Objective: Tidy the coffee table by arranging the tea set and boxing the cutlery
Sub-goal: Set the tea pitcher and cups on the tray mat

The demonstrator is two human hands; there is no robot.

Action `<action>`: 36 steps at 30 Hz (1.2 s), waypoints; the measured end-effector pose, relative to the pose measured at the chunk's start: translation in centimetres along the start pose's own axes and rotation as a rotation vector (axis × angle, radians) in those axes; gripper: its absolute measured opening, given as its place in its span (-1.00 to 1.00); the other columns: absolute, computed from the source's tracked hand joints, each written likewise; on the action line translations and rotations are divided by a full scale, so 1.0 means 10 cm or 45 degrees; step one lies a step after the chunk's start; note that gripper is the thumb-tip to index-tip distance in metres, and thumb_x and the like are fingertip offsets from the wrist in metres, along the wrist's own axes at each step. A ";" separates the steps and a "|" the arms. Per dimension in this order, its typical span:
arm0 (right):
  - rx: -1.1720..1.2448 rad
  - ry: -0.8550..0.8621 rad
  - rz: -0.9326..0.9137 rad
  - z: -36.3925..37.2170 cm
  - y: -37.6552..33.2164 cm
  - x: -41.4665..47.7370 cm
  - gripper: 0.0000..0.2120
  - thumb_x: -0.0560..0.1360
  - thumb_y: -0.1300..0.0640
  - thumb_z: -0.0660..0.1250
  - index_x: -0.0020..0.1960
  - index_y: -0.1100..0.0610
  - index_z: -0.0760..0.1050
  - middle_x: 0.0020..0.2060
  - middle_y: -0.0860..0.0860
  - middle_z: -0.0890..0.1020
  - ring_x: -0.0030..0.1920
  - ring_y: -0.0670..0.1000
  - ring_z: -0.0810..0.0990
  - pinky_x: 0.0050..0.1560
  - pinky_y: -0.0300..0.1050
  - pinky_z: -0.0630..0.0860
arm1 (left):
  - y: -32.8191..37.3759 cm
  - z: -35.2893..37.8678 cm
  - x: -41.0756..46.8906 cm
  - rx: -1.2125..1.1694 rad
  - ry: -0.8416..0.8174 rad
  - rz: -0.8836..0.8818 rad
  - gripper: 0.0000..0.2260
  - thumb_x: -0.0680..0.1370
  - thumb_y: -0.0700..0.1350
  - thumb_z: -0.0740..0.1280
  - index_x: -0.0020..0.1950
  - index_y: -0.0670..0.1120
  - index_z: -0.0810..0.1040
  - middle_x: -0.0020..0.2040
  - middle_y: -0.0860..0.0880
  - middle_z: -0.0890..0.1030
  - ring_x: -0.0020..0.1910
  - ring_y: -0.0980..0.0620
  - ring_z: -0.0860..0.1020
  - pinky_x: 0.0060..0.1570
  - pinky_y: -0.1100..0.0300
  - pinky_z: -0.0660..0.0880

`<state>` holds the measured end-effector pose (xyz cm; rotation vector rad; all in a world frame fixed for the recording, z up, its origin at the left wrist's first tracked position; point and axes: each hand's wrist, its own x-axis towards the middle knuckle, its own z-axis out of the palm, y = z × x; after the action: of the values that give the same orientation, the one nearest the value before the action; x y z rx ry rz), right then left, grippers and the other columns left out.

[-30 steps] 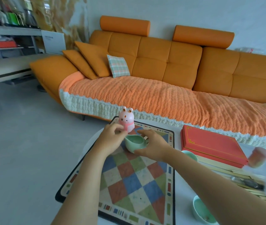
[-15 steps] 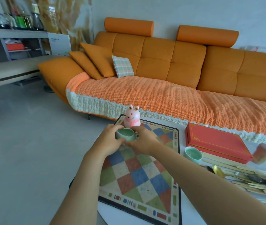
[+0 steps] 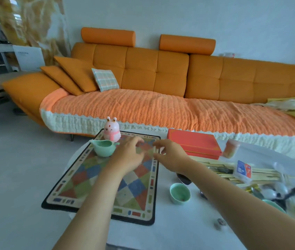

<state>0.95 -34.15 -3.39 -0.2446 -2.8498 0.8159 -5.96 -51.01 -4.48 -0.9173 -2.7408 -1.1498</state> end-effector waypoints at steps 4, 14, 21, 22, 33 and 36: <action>-0.091 0.037 0.079 -0.21 0.42 -0.35 -0.63 0.50 0.13 0.31 0.31 0.00 0.51 0.22 -0.05 0.58 0.11 -0.03 0.54 0.08 -0.27 0.36 | 0.39 0.36 -0.13 0.054 -0.223 -0.002 -0.64 0.56 -0.11 0.29 0.34 0.09 0.41 0.20 0.10 0.41 0.13 0.08 0.46 0.09 0.13 0.45; -0.191 -0.009 0.118 -0.17 0.75 -0.41 -0.50 0.47 0.11 0.32 0.40 -0.03 0.39 0.32 0.03 0.43 0.28 0.11 0.46 0.25 0.01 0.43 | 0.75 0.57 -0.31 0.264 -0.966 -0.087 -0.26 0.21 0.26 0.58 0.29 0.16 0.35 0.22 0.13 0.42 0.16 0.07 0.49 0.18 0.06 0.48; -0.224 -0.027 0.156 -0.06 0.65 -0.09 -0.39 0.44 -0.05 0.39 0.44 0.03 0.31 0.32 0.10 0.42 0.26 0.15 0.46 0.25 0.06 0.43 | 0.57 0.55 -0.31 0.205 -0.884 -0.014 -0.47 0.26 0.10 0.61 0.14 0.17 0.46 0.05 0.19 0.55 0.01 0.15 0.57 0.09 0.08 0.55; -0.226 -0.037 0.165 -0.03 0.64 -0.06 -0.36 0.43 -0.06 0.40 0.45 0.04 0.30 0.32 0.10 0.41 0.25 0.15 0.47 0.24 0.05 0.44 | 0.54 0.51 -0.30 0.197 -0.866 -0.021 -0.48 0.26 0.11 0.60 0.13 0.18 0.46 0.04 0.20 0.56 0.00 0.16 0.57 0.09 0.08 0.55; -0.185 0.017 0.271 0.15 0.54 0.06 -0.48 0.43 -0.08 0.39 0.28 0.18 0.43 0.13 0.08 0.34 -0.04 0.09 0.52 0.00 -0.08 0.48 | 0.06 0.03 -0.31 0.068 -0.552 -0.187 -0.52 0.22 0.19 0.57 0.04 0.22 0.45 0.01 0.22 0.57 -0.01 0.17 0.56 0.09 0.05 0.54; -0.098 0.051 0.228 0.16 0.43 0.08 -0.43 0.37 -0.06 0.46 0.30 0.13 0.42 0.14 0.04 0.33 -0.02 0.03 0.49 -0.03 -0.17 0.42 | -0.09 -0.03 -0.33 0.070 -0.495 -0.235 -0.55 0.26 0.15 0.58 0.04 0.20 0.46 0.02 0.21 0.57 -0.01 0.17 0.56 0.07 0.10 0.54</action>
<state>0.35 -31.24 -6.96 -0.5267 -2.8554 0.7233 -3.79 -53.39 -5.63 -0.9906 -3.2088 -1.0036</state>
